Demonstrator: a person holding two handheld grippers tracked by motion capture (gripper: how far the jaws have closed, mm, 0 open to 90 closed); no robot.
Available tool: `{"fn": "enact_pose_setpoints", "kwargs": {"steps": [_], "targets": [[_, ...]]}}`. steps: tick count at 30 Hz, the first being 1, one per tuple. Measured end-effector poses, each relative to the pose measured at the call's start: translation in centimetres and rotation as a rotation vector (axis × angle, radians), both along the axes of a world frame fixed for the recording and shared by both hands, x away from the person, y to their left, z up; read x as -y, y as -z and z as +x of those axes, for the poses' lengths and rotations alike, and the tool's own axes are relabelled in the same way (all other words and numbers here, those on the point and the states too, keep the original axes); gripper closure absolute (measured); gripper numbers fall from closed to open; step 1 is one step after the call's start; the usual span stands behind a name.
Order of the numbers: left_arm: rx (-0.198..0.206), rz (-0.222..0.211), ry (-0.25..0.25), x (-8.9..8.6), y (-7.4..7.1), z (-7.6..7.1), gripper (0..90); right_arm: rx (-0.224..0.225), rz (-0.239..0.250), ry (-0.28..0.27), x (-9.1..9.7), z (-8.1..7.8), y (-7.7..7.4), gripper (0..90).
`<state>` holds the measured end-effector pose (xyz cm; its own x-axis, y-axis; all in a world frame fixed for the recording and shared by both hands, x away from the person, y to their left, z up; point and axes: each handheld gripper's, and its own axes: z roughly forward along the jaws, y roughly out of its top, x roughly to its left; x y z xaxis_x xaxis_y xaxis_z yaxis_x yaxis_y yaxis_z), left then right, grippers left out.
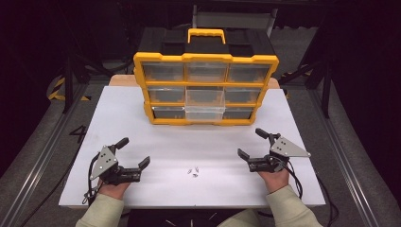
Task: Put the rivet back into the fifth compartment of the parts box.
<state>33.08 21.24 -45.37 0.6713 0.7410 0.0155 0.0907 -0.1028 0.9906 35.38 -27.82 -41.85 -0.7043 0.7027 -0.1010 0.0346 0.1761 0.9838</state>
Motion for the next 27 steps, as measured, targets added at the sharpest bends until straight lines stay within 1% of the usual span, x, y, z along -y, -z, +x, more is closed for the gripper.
{"fn": "enact_pose_setpoints", "kwargs": {"steps": [4,5,6,8,9,10,12,14,17,19,20,21,27], "targets": [[0.0,0.006,0.011,0.0,0.1,0.0,0.3,0.006,-0.001,0.006,0.0,0.0,0.0,2.5],[0.002,0.015,0.004,0.0,0.0,-0.1,0.3,0.005,-0.003,0.011,-0.1,0.1,0.0,2.5],[0.0,0.033,-0.004,0.1,0.0,-0.1,0.3,0.005,-0.008,0.009,-0.1,0.1,0.0,2.5],[-0.002,0.043,0.001,0.1,0.0,0.0,0.3,0.007,-0.015,0.01,-0.1,0.2,0.1,2.5],[-0.008,0.044,0.002,0.1,0.1,0.1,0.3,0.001,-0.014,0.012,-0.1,0.2,0.0,2.5],[-0.012,0.044,0.007,0.1,0.1,0.2,0.3,0.005,-0.013,0.013,-0.1,0.3,0.0,2.5],[-0.013,0.046,0.01,0.1,0.1,0.3,0.4,0.001,-0.016,0.017,-0.1,0.3,-0.1,2.5],[-0.02,0.039,0.016,0.1,0.1,0.3,0.4,0.001,-0.014,0.014,-0.2,0.3,-0.4,2.5],[-0.034,0.037,0.01,0.1,0.1,0.4,0.5,-0.007,-0.028,0.002,-0.8,0.4,-0.9,2.5],[-0.039,0.043,0.007,0.0,0.1,0.5,0.5,0.001,-0.043,-0.007,-1.4,0.4,-1.3,2.5],[-0.039,0.043,0.007,0.0,0.1,0.5,0.5,0.001,-0.043,-0.007,-1.4,0.4,-1.3,2.5],[-0.043,0.041,0.008,0.0,0.1,0.5,0.5,0.008,-0.043,-0.017,-1.8,0.5,-1.6,2.5],[-0.038,0.043,0.013,0.0,0.0,0.5,0.5,0.0,-0.053,-0.056,-3.6,1.3,-2.6,2.5]]}}
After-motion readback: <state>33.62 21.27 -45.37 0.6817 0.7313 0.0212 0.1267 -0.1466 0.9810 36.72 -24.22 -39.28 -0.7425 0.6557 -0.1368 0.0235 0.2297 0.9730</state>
